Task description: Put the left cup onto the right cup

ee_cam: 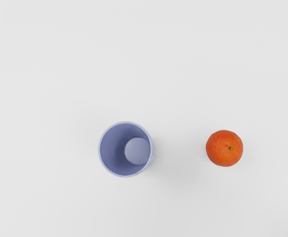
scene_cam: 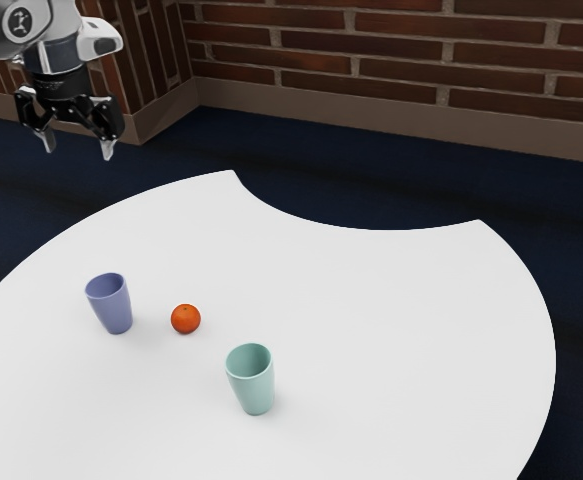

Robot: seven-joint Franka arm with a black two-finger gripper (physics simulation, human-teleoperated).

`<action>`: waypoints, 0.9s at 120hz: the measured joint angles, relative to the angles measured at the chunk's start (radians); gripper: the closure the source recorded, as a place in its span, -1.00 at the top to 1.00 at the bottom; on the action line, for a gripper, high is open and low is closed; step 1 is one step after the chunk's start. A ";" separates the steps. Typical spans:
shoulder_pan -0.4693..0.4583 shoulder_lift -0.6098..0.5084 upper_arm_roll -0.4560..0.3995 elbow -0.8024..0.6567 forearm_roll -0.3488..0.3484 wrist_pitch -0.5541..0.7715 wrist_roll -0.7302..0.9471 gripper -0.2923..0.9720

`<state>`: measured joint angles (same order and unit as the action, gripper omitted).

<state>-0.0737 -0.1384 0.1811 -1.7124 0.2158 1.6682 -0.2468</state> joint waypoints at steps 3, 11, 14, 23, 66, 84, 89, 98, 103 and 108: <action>0.000 0.001 0.000 0.001 0.000 -0.001 0.000 0.54; 0.001 0.000 -0.004 -0.003 -0.001 -0.001 0.000 0.54; 0.000 0.000 -0.005 -0.005 -0.002 -0.001 -0.001 0.54; 0.000 -0.008 -0.006 -0.019 -0.007 -0.001 -0.001 0.54; 0.022 -0.029 -0.012 -0.293 -0.079 0.064 -0.005 0.54; 0.046 -0.028 -0.010 -0.395 -0.088 0.110 -0.015 0.54; 0.057 -0.023 -0.010 -0.417 -0.089 0.126 -0.018 0.54; 0.080 0.007 -0.009 -0.439 -0.095 0.161 -0.023 0.54; 0.089 0.030 -0.009 -0.443 -0.099 0.183 -0.025 0.54; 0.093 0.056 -0.009 -0.445 -0.102 0.205 -0.026 0.54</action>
<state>0.0196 -0.0821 0.1718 -2.1571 0.1135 1.8732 -0.2733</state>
